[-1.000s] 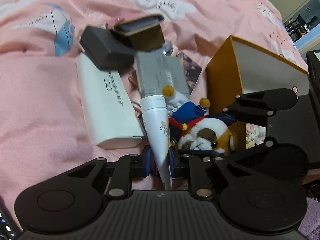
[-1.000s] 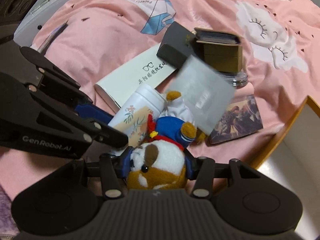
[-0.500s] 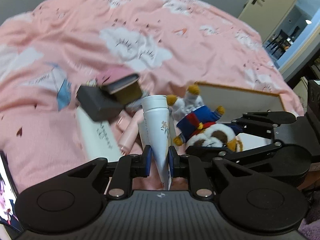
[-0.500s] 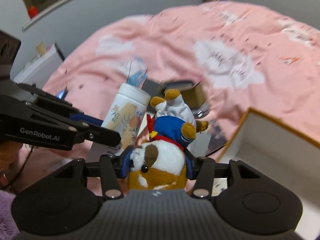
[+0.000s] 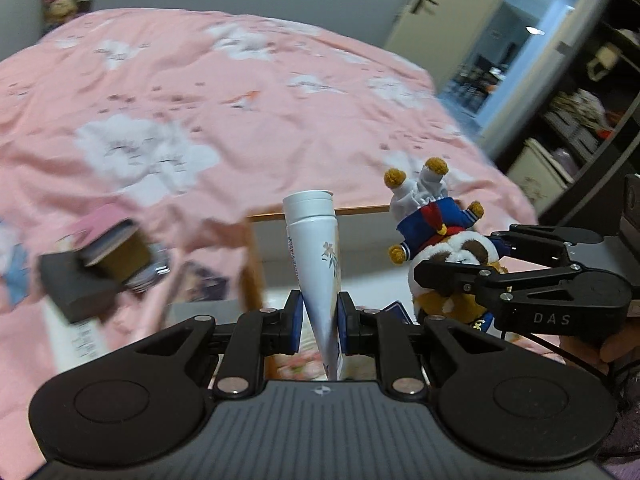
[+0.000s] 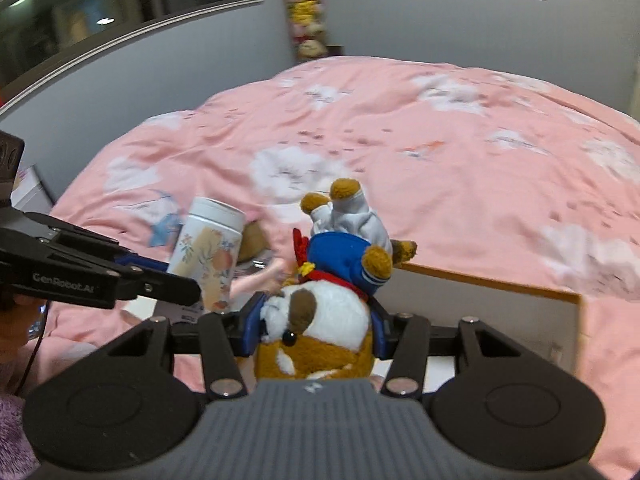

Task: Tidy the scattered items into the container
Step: 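Carry the plush dog into the box with the right gripper while the left gripper holds the bottle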

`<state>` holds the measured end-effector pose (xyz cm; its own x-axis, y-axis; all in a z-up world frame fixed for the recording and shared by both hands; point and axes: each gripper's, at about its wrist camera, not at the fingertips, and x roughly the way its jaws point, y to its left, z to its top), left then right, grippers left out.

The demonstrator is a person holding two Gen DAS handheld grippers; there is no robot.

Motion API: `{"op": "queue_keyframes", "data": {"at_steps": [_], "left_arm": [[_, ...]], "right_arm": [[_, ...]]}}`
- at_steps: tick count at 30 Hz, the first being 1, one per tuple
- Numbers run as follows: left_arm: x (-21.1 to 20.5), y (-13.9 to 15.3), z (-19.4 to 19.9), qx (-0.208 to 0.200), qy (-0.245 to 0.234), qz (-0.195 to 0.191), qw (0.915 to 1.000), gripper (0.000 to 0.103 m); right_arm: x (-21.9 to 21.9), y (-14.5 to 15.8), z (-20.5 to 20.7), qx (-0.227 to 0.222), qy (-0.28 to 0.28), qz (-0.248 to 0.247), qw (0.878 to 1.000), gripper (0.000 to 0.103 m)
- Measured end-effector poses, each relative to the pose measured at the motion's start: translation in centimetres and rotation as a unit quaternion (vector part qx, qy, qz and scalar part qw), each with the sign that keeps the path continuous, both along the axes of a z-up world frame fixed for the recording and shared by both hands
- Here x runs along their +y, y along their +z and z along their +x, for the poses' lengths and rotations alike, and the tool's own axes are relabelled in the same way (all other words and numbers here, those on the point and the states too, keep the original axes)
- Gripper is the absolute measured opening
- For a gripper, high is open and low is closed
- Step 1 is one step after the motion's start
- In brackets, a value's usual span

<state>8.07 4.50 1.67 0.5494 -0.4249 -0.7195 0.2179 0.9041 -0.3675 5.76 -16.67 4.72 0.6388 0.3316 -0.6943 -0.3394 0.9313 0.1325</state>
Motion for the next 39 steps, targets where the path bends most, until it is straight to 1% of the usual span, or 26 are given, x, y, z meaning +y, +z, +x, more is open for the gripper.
{"op": "queue_keyframes", "data": {"at_steps": [4, 7, 10, 14, 22, 26, 30, 32, 33, 39], "left_arm": [[-2.7, -1.0, 1.2, 0.006, -0.034, -0.004, 0.9994, 0.020], [-4.7, -2.1, 1.9, 0.019, -0.059, -0.007, 0.9980, 0.020], [-6.0, -3.4, 2.4, 0.036, -0.076, -0.011, 0.9964, 0.020], [-7.1, -4.8, 2.8, 0.056, -0.085, -0.007, 0.9948, 0.020], [-6.8, -5.7, 3.2, 0.078, -0.074, 0.002, 0.9942, 0.020], [-6.6, -6.1, 3.4, 0.092, -0.072, -0.007, 0.9932, 0.020], [-6.5, -6.8, 3.6, 0.109, -0.071, -0.018, 0.9914, 0.020], [-6.5, -7.0, 3.5, 0.114, -0.071, -0.020, 0.9907, 0.020], [-6.4, -7.0, 3.5, 0.116, -0.071, -0.018, 0.9905, 0.020], [-6.4, -7.2, 3.4, 0.121, -0.071, -0.013, 0.9901, 0.020]], "right_arm": [[-3.0, -0.7, -0.4, 0.025, -0.038, -0.017, 0.999, 0.054], [-4.7, -2.3, -0.3, 0.058, -0.060, -0.038, 0.996, 0.054], [-5.7, -4.4, 0.1, 0.094, -0.072, -0.045, 0.992, 0.054], [-6.4, -7.2, 0.9, 0.140, -0.072, -0.049, 0.986, 0.054], [-6.8, -11.3, 3.2, 0.213, -0.053, -0.044, 0.975, 0.054], [-6.5, -12.5, 3.9, 0.232, -0.045, -0.047, 0.971, 0.055], [-6.4, -13.5, 4.2, 0.243, -0.052, -0.054, 0.967, 0.060], [-6.4, -13.5, 4.1, 0.241, -0.053, -0.059, 0.967, 0.062], [-6.4, -13.3, 4.0, 0.239, -0.054, -0.062, 0.967, 0.064], [-6.6, -11.6, 3.1, 0.220, -0.049, -0.065, 0.972, 0.066]]}}
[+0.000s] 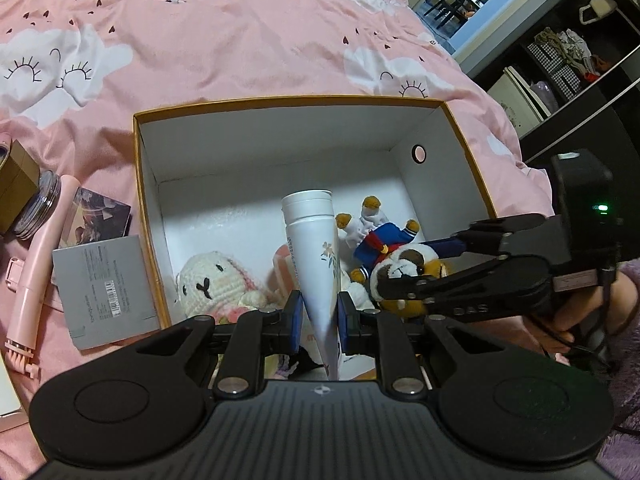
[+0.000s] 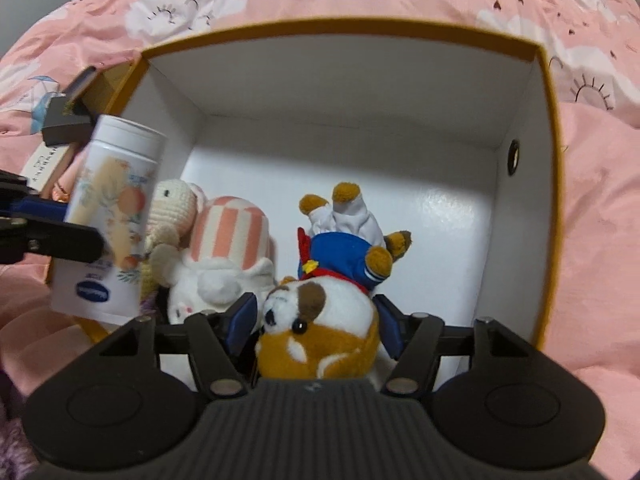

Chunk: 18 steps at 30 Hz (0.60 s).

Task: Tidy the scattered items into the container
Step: 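Carry the plush dog into the box with the right gripper while the left gripper holds the bottle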

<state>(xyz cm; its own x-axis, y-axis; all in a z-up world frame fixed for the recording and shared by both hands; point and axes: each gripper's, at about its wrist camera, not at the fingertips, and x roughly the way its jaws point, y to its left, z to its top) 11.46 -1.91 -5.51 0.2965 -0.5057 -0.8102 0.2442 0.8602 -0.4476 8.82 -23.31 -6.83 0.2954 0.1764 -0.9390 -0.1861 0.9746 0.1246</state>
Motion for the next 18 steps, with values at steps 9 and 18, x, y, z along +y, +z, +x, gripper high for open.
{"op": "queue_keyframes", "data": {"at_steps": [9, 18], "left_arm": [[0.2, -0.1, -0.2, 0.003, 0.002, 0.006, 1.0000, 0.020], [0.3, -0.3, -0.1, 0.005, 0.003, 0.009, 0.9999, 0.020]], "right_arm": [[0.6, 1.0, -0.9, -0.007, 0.033, -0.046, 0.998, 0.052], [2.6, -0.1, 0.1, -0.002, 0.103, -0.108, 0.989, 0.051]]}}
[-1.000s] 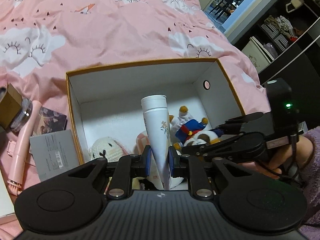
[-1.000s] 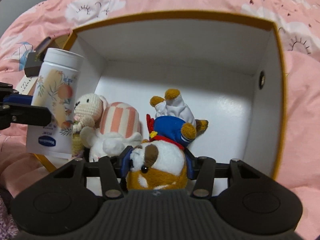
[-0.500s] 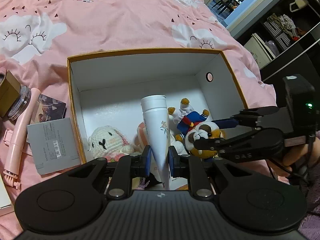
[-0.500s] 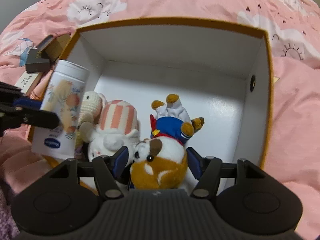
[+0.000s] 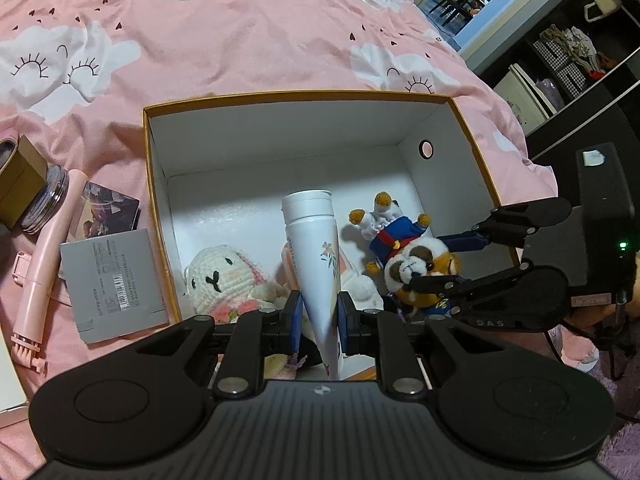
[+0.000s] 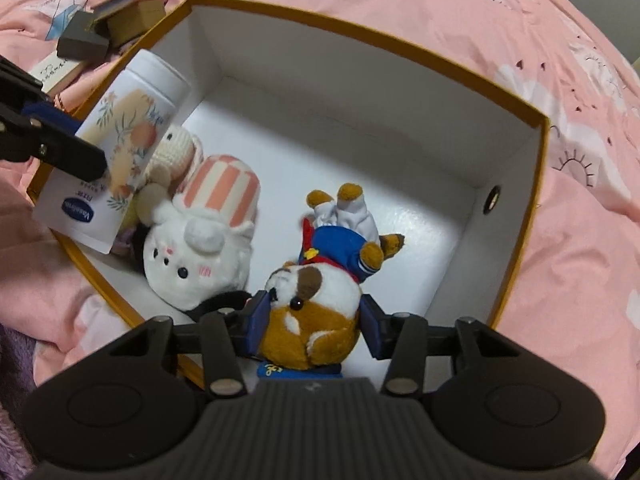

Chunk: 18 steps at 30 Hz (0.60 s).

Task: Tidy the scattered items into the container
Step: 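Carry the plush dog into the box with the right gripper while the left gripper holds the bottle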

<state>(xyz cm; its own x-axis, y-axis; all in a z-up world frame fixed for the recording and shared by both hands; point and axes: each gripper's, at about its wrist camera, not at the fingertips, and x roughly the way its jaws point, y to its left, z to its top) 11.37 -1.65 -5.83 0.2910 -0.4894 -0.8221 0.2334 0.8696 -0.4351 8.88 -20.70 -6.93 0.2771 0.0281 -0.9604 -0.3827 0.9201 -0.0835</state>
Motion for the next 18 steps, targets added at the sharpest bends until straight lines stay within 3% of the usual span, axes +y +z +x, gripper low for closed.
{"op": "queue_keyframes", "data": {"at_steps": [6, 11, 18], "left_arm": [[-0.1, 0.0, 0.0, 0.003, -0.001, 0.005, 1.0000, 0.020], [0.0, -0.1, 0.0, 0.000, 0.002, 0.007, 1.0000, 0.020], [0.1, -0.1, -0.1, 0.002, 0.005, 0.010, 0.9999, 0.020]], "right_arm": [[0.5, -0.7, 0.4, 0.008, 0.009, 0.010, 1.000, 0.049], [1.8, -1.4, 0.4, -0.011, 0.055, -0.073, 0.996, 0.049], [1.6, -1.2, 1.2, 0.024, 0.033, 0.022, 0.999, 0.048]]}}
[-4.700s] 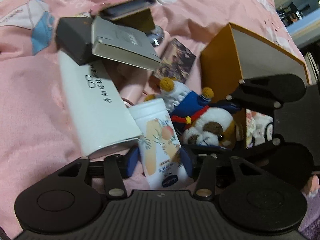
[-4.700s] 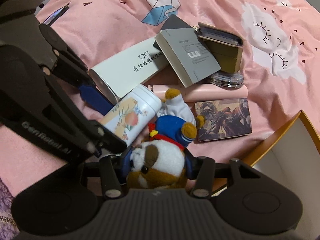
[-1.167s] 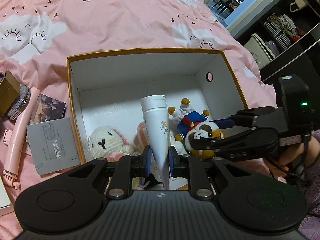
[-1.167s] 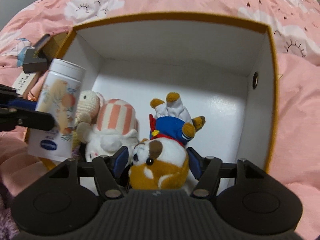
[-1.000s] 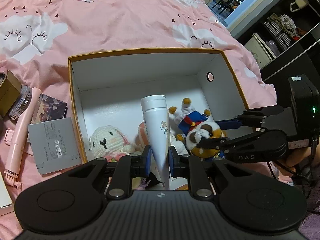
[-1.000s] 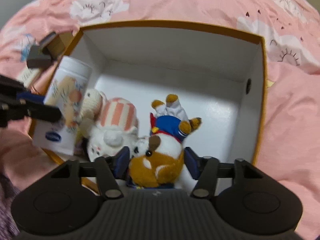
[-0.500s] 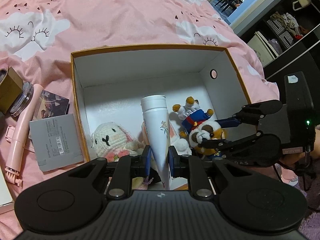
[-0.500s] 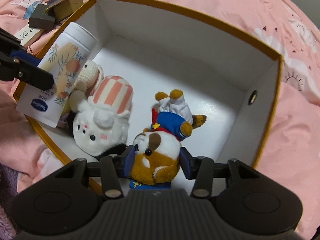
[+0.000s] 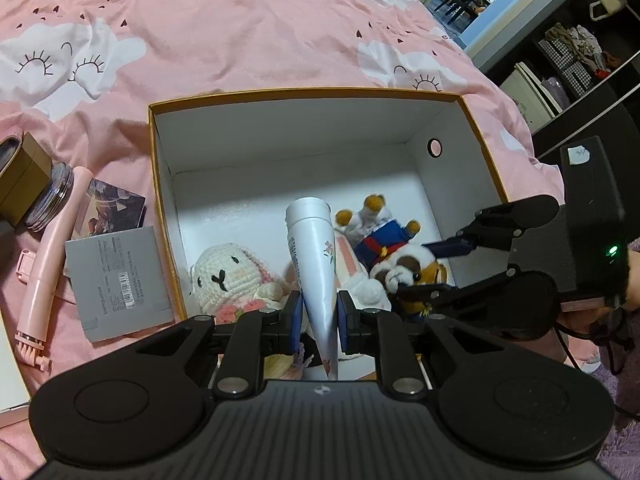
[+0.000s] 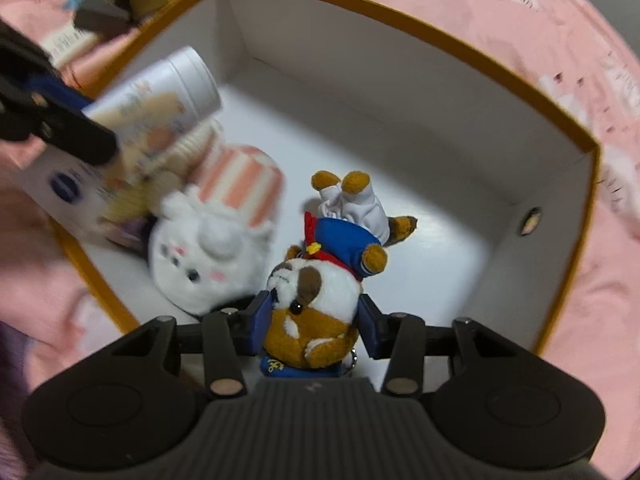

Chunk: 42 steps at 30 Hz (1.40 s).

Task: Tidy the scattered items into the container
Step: 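Carry the plush dog into the box with the right gripper while the left gripper holds the bottle, then lower the lotion bottle into the box with the left gripper while the right gripper releases the dog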

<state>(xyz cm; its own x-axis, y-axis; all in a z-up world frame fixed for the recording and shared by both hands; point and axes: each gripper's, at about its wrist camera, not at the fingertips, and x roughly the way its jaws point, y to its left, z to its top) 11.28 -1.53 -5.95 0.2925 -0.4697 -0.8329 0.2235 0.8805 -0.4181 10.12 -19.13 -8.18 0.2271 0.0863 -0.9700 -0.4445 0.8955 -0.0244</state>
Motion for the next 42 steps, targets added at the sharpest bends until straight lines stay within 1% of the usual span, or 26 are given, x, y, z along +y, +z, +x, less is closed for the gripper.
{"op": "queue_keyframes", "data": {"at_steps": [1, 3, 8, 10, 12, 14, 16, 19, 20, 22, 23, 26, 27, 28, 30, 31, 34, 38, 41, 42], "left_arm": [[0.1, 0.1, 0.0, -0.001, 0.002, 0.000, 1.0000, 0.020], [0.1, 0.1, 0.1, -0.002, 0.003, -0.002, 1.0000, 0.020], [-0.3, -0.4, 0.4, 0.001, 0.004, 0.005, 1.0000, 0.020], [-0.6, -0.7, 0.5, 0.002, 0.005, 0.015, 0.9999, 0.020], [-0.7, -1.2, 0.6, 0.006, 0.007, 0.025, 0.9997, 0.020], [-0.5, -1.4, 0.7, 0.013, 0.013, 0.017, 0.9997, 0.020], [-0.1, -1.2, 0.6, 0.013, 0.018, -0.001, 0.9998, 0.020], [0.4, -0.2, 0.1, -0.010, 0.025, -0.025, 0.9993, 0.019], [0.4, 0.3, 0.0, -0.020, 0.018, -0.033, 0.9991, 0.019], [0.0, 1.0, -0.1, -0.035, -0.011, -0.041, 0.9985, 0.019], [-0.5, 1.1, -0.1, -0.040, -0.026, -0.035, 0.9982, 0.019], [-1.9, 1.1, -0.1, -0.048, -0.061, 0.001, 0.9970, 0.019], [-2.1, 0.9, 0.0, -0.042, -0.071, 0.000, 0.9966, 0.019], [-2.1, 0.7, 0.0, -0.030, -0.076, -0.016, 0.9965, 0.019], [-1.6, 0.2, 0.1, -0.004, -0.079, -0.061, 0.9950, 0.019], [-1.4, 0.0, 0.1, 0.004, -0.078, -0.071, 0.9944, 0.019], [-1.1, -1.2, 0.4, 0.028, -0.065, -0.078, 0.9944, 0.019], [-0.2, -2.1, 0.6, 0.055, -0.041, -0.112, 0.9914, 0.019], [0.4, -2.8, 0.4, 0.077, -0.037, -0.146, 0.9857, 0.019], [0.5, -2.9, 0.4, 0.083, -0.036, -0.150, 0.9845, 0.019]], "right_arm": [[0.0, 0.2, 0.0, 0.003, 0.000, 0.012, 1.000, 0.047], [0.0, 0.6, 0.0, -0.001, 0.005, 0.019, 1.000, 0.041], [-0.3, -0.2, 0.3, 0.012, -0.012, 0.030, 0.999, 0.041], [-1.3, -0.2, 0.1, 0.010, -0.012, 0.030, 0.999, 0.041], [-1.3, 0.1, -0.4, 0.005, -0.012, 0.028, 1.000, 0.041], [-1.1, 0.3, -1.2, 0.001, -0.013, 0.026, 1.000, 0.042], [-1.1, 0.4, -1.1, -0.002, -0.013, 0.024, 1.000, 0.042], [-1.1, 0.4, -1.1, -0.004, -0.015, 0.026, 1.000, 0.042], [-1.2, 0.3, -1.1, -0.004, -0.016, 0.027, 1.000, 0.042], [-1.3, 0.3, -1.1, -0.004, -0.016, 0.028, 0.999, 0.042], [-1.1, 0.2, -1.0, -0.005, -0.015, 0.027, 1.000, 0.042], [-1.0, 0.3, -1.1, -0.008, -0.015, 0.024, 1.000, 0.043], [-1.0, 0.3, -1.2, -0.010, -0.016, 0.023, 1.000, 0.043], [-1.1, 0.3, -1.3, -0.012, -0.018, 0.023, 1.000, 0.043], [-1.3, 0.5, -1.4, -0.016, -0.025, 0.025, 0.999, 0.043], [-1.4, 0.7, -1.4, -0.018, -0.030, 0.026, 0.999, 0.043], [-1.8, 1.2, -1.4, -0.023, -0.039, 0.033, 0.998, 0.043], [-1.7, 1.3, -1.2, -0.027, -0.039, 0.041, 0.998, 0.043], [-1.5, 1.3, -1.1, -0.027, -0.037, 0.044, 0.998, 0.043], [-1.6, 1.3, -1.0, -0.026, -0.038, 0.045, 0.998, 0.044]]}}
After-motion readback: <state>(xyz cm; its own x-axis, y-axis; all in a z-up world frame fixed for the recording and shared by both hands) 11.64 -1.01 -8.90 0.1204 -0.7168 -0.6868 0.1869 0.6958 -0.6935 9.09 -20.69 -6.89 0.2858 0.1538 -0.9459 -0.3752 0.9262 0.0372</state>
